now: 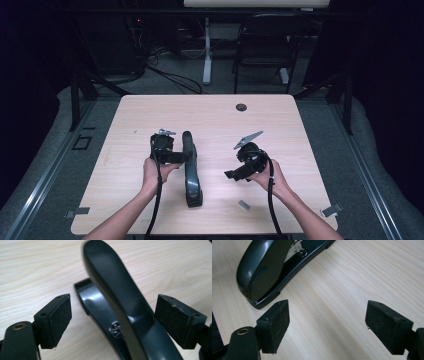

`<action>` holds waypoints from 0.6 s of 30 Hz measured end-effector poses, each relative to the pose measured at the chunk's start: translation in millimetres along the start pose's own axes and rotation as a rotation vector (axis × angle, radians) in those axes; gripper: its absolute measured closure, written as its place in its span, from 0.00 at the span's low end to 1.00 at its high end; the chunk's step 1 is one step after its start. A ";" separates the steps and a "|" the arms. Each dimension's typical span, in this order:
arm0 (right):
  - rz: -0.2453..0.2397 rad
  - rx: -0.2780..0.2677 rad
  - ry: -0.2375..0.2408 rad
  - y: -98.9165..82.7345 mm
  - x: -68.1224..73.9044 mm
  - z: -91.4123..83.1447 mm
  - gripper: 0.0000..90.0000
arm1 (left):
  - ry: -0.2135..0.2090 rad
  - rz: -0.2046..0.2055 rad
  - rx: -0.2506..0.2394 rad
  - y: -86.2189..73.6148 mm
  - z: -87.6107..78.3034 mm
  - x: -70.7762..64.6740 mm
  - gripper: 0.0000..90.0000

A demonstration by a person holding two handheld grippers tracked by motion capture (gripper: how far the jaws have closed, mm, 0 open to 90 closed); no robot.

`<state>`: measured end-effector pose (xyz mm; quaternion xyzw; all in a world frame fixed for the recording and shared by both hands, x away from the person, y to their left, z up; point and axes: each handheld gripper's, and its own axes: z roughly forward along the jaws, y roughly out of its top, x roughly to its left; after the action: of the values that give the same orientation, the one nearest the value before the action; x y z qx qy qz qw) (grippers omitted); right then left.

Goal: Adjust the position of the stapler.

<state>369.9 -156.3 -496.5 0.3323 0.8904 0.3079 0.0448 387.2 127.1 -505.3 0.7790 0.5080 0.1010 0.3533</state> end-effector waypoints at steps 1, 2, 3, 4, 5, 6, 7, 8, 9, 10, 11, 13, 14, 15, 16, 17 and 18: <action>0.012 -0.009 -0.009 -0.6 -3.0 -1.3 0.22 | 0.023 0.016 0.024 -0.3 4.7 -6.0 0.16; 0.012 -0.009 -0.009 -0.6 -3.0 -1.3 0.22 | 0.023 0.016 0.024 -0.3 4.7 -6.0 0.17; 0.017 -0.005 -0.013 -1.1 -5.7 -2.5 0.22 | 0.027 0.026 0.037 -0.3 6.9 -8.3 0.18; 0.017 -0.005 -0.013 -1.1 -5.7 -2.5 0.22 | 0.032 0.030 0.041 -0.5 8.7 -10.0 0.18; 0.023 -0.008 -0.015 -1.9 -7.5 -2.8 0.22 | 0.037 0.037 0.049 -0.4 10.3 -11.3 0.19; 0.025 -0.006 -0.018 -2.1 -8.3 -3.3 0.22 | 0.042 0.042 0.049 -0.4 12.8 -13.3 0.21; 0.025 -0.006 -0.018 -2.1 -8.3 -3.3 0.22 | 0.042 0.042 0.049 -0.4 12.8 -13.3 0.23; 0.026 -0.009 -0.021 -2.4 -8.9 -3.4 0.23 | 0.044 0.046 0.052 -0.5 14.0 -15.0 0.23; 0.024 -0.006 -0.022 -2.6 -9.8 -4.1 0.24 | 0.045 0.060 0.055 -0.3 14.4 -16.1 0.25; 0.023 -0.007 -0.021 -2.7 -10.4 -4.2 0.24 | 0.052 0.082 0.052 -0.5 15.4 -18.7 0.27; 0.024 -0.007 -0.026 -2.9 -10.9 -4.6 0.24 | 0.066 0.112 0.055 -1.0 17.6 -22.9 0.30; 0.024 -0.016 -0.039 -3.1 -11.3 -5.5 0.25 | 0.071 0.137 0.069 -2.6 22.4 -24.9 0.28; 0.023 -0.015 -0.041 -2.9 -12.0 -6.1 0.25 | 0.056 0.132 0.076 -3.3 24.7 -24.6 0.29; 0.023 -0.015 -0.041 -2.9 -12.3 -6.4 0.25 | 0.045 0.133 0.089 -4.0 27.1 -24.1 0.29; 0.025 -0.019 -0.043 -3.0 -12.3 -6.6 0.25 | 0.046 0.140 0.100 -4.7 29.3 -24.4 0.30; 0.023 -0.017 -0.041 -3.1 -12.4 -7.2 0.25 | 0.044 0.163 0.109 -6.0 31.7 -23.7 0.35; 0.023 -0.017 -0.041 -3.1 -12.4 -7.2 0.25 | 0.044 0.163 0.109 -6.0 31.7 -23.7 0.37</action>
<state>375.7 -169.5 -494.0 0.3485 0.8827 0.3090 0.0623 388.3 93.9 -527.6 0.8334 0.4554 0.1185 0.2898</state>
